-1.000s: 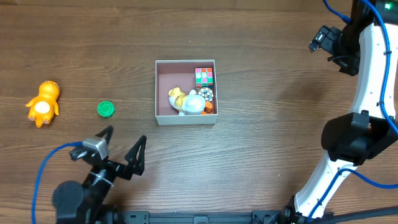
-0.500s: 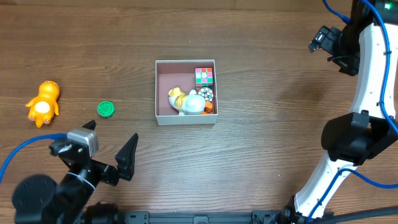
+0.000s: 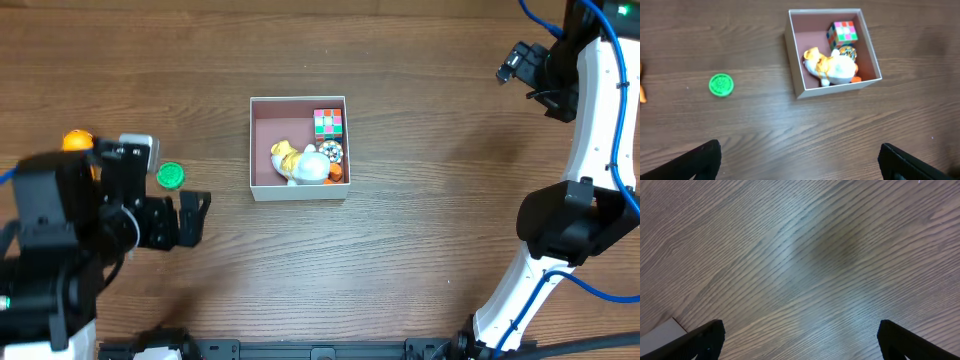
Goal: Pack container
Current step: 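Move the left gripper forward toward the orange dinosaur figure, then lower the left gripper over the orange dinosaur figure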
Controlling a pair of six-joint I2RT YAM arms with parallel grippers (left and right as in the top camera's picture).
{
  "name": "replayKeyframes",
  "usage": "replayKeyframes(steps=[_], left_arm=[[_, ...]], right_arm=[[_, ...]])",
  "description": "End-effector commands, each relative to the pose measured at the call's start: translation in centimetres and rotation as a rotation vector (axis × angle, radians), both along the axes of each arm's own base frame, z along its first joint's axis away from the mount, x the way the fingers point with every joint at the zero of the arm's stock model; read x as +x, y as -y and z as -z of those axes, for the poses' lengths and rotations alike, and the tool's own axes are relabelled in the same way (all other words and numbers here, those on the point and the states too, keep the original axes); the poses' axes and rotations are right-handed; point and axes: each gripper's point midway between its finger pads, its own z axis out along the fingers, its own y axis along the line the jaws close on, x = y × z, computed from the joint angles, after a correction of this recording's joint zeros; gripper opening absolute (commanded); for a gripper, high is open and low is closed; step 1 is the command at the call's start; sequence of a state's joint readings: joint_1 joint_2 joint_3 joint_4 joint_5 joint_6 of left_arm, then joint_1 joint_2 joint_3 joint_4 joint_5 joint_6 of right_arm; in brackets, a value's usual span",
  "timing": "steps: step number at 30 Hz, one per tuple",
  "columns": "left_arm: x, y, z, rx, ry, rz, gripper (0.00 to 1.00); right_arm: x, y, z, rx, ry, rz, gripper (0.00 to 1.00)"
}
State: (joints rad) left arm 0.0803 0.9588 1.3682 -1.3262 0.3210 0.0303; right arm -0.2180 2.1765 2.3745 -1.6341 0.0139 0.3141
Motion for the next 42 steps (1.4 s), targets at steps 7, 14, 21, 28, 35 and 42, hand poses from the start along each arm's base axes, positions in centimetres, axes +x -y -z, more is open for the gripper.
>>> replayKeyframes(steps=[7,14,21,28,35,42], left_arm=[[1.5,-2.3,3.0,0.056,-0.197,-0.125,1.0],[1.1,-5.9,5.9,0.179,-0.414,-0.332,1.0],[2.5,-7.3,7.7,0.23,-0.484,-0.405,1.0],[3.0,-9.3,8.8,0.33,-0.53,-0.473,1.0],[3.8,-9.6,9.1,0.345,-0.527,-0.479,1.0],[4.4,-10.7,10.4,0.387,-0.568,-0.407,1.0]], right_arm=[[0.1,0.0,-0.3,0.0,0.012,0.008,1.0],[0.1,0.0,-0.3,0.0,0.012,0.008,1.0],[0.1,0.0,-0.3,0.0,0.012,0.008,1.0],[0.1,0.0,-0.3,0.0,0.012,0.008,1.0],[0.1,0.0,-0.3,0.0,0.012,0.008,1.0],[0.1,0.0,-0.3,0.0,0.012,0.008,1.0]])
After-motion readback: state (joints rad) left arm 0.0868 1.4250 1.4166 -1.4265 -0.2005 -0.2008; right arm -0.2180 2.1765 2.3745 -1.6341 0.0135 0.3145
